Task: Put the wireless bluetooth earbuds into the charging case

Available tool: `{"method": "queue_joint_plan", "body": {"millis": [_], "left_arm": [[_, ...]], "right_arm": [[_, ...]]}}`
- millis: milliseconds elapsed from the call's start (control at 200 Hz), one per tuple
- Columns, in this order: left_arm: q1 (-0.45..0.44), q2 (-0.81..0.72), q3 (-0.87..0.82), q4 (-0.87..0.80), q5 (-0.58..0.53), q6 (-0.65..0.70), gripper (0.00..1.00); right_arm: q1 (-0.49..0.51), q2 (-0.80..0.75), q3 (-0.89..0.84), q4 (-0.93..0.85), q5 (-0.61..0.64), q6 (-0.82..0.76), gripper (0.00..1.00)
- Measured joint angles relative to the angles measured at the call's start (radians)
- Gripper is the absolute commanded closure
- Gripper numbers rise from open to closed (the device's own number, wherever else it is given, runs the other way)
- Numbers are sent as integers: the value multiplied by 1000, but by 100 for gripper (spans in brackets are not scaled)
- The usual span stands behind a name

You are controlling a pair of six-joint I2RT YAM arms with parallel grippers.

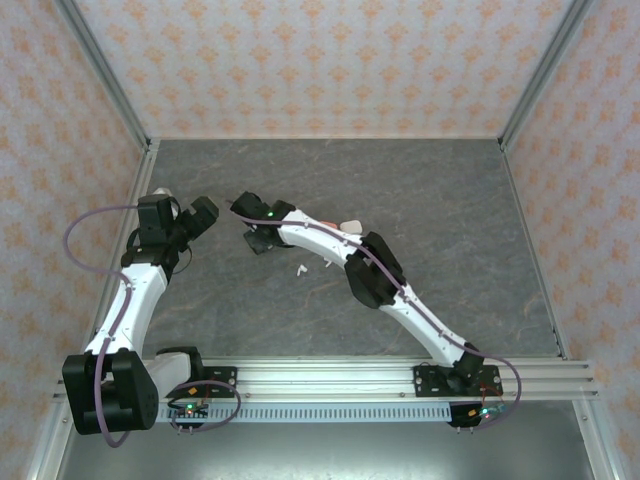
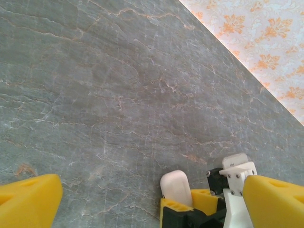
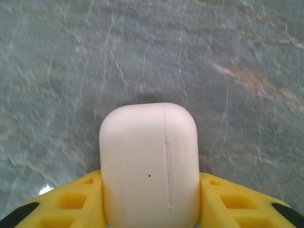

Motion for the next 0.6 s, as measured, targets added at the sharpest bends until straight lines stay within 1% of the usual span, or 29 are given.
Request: {"method": "queue_joint_plan", "body": {"millis": [105,180,285,430,500,601], "left_arm": [[0,0,2,-5,42,8,9],[0,0,14,-17,97,22,11],[0,1,46,-24,198,37,14],[-6,12,97,-14,377,42,16],[-34,29,124,-13,452,47,17],[-117,67,174,-17,554,75,18]], "right_arm": [[0,-94,-126,11,1,-26,59],[-2,-190,-233,41,2,-47,59],[-11,-390,-427,122,-4,-90,60],[-45,-697,-688,261,-30,-173,61],[-64,-833,-797,318,-41,-226,60],[-77,-971,-913,370,-49,-300,60]]}}
